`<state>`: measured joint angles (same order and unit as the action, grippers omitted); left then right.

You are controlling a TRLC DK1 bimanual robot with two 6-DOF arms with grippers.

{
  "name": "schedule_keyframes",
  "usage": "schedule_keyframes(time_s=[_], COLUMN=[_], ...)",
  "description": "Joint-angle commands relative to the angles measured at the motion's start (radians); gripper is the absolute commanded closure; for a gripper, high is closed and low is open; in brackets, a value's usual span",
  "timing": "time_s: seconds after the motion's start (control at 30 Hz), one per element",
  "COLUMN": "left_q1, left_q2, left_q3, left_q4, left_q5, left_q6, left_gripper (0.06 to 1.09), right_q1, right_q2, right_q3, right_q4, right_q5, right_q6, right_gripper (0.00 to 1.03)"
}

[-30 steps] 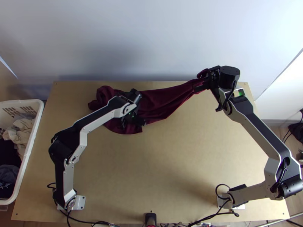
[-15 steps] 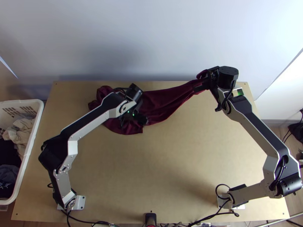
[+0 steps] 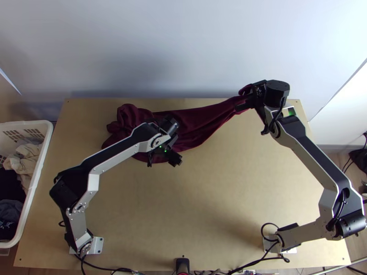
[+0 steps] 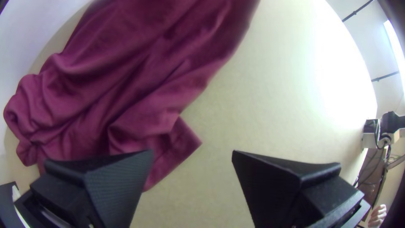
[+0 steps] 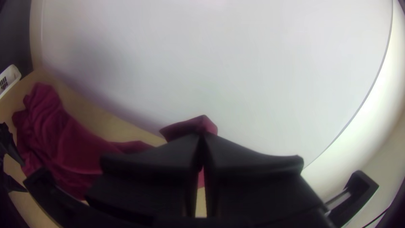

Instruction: Fold the t-shirt

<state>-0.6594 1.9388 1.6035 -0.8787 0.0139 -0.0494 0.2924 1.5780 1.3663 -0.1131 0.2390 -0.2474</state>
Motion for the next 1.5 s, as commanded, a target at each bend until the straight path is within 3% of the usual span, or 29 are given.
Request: schedule_keyframes(time_s=[0.0, 0.2, 0.37, 0.47, 0.83, 0.97, 1.17, 1.43, 1.47], left_q1=[-0.016, -0.022, -0.028, -0.029, -0.034, -0.031, -0.019, -0.011, -0.011], left_q2=[0.04, 0.057, 0.058, 0.061, 0.078, 0.084, 0.081, 0.083, 0.083], left_q3=[-0.007, -0.007, -0.005, -0.007, -0.027, -0.028, -0.039, -0.054, -0.056], left_q4=[0.052, 0.052, 0.038, 0.038, 0.038, 0.046, 0.086, 0.129, 0.132], left_q5=[-0.029, -0.034, -0.035, -0.035, -0.058, -0.069, -0.083, -0.088, -0.088], left_q6=[-0.004, -0.009, -0.012, -0.021, -0.023, -0.023, -0.024, -0.01, -0.009], left_gripper=[0.26, 0.35, 0.35, 0.45, 0.46, 0.51, 0.76, 0.92, 0.99], right_q1=[-0.001, -0.006, -0.007, -0.006, -0.009, -0.009, -0.007, -0.009, -0.009], right_q2=[-0.012, -0.026, -0.029, -0.029, -0.046, -0.049, -0.055, -0.062, -0.064], right_q3=[0.001, -0.01, -0.01, -0.009, -0.015, -0.016, -0.016, -0.018, -0.018], right_q4=[0.001, 0.001, 0.001, 0.001, 0.0, -0.002, -0.005, -0.01, -0.01], right_q5=[0.0, 0.0, 0.0, 0.0, 0.0, 0.0, 0.0, 0.0, 0.0], right_q6=[-0.001, -0.003, -0.001, -0.001, -0.001, -0.001, -0.001, -0.001, -0.001], right_gripper=[1.0, 1.0, 1.0, 1.0, 1.0, 1.0, 1.0, 1.0, 1.0])
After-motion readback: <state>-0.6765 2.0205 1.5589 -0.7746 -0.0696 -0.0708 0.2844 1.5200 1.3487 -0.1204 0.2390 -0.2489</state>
